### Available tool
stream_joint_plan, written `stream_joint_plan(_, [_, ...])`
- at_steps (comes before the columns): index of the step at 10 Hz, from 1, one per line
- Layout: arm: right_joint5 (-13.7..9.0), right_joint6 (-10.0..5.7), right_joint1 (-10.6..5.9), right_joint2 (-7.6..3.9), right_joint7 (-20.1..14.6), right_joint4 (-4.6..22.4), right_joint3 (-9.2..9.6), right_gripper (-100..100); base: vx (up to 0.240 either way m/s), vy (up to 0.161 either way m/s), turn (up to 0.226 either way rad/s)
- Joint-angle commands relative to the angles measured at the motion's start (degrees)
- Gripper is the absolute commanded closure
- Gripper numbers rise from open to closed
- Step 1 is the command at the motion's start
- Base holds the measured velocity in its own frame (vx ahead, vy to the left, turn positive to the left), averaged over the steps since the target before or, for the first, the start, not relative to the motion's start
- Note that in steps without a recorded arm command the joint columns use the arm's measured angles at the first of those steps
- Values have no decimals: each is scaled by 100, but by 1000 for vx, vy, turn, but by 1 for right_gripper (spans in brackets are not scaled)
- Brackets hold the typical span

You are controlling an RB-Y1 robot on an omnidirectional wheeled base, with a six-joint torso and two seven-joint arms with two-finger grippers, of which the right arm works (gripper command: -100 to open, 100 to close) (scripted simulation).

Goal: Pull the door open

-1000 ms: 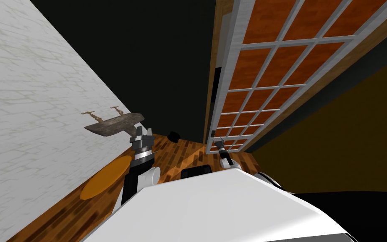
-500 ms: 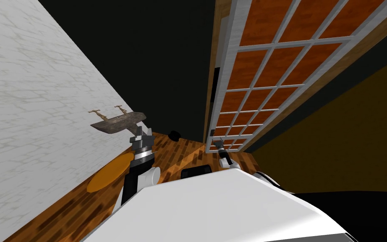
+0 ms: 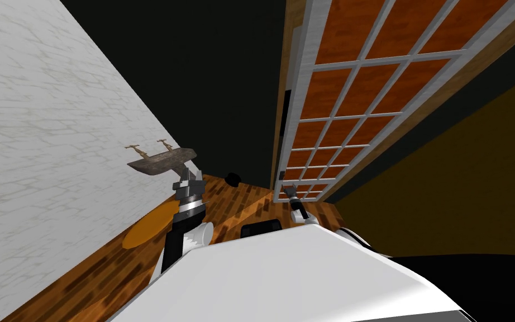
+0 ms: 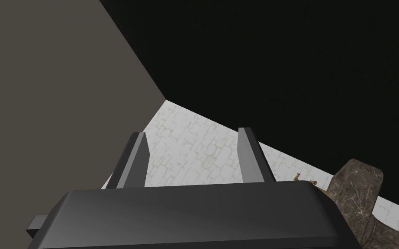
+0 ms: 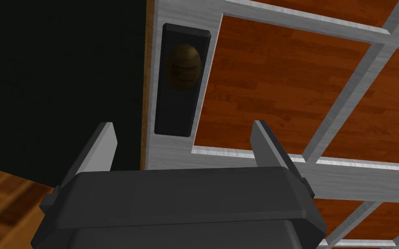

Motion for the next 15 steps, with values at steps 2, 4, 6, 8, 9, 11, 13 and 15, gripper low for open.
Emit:
stream_joint_plan(2, [-108, 34, -6, 8, -450, -33, 65, -100, -62, -24, 40])
stream_joint_plan(4, [-161, 48, -12, 13, -655, -44, 98, -100, -42, -23, 24])
stream_joint_plan(6, [-170, 52, -8, 14, -678, -53, 103, -100, -24, -7, 11])
stream_joint_plan(8, [-217, -29, 68, -127, -841, 9, 42, -100, 163, 19, 120])
stream_joint_plan(9, [-239, -70, 106, -198, -913, 40, 11, -100, 244, 43, 137])
stream_joint_plan(11, [-263, -114, 147, -273, -988, 73, -22, -100, 183, 26, 93])
stream_joint_plan(13, [-296, -176, 204, -380, -1096, 121, -70, -100, 148, -5, 94])
stream_joint_plan(15, [-330, -238, 261, -486, -1203, 167, -116, -100, 92, -15, 60])
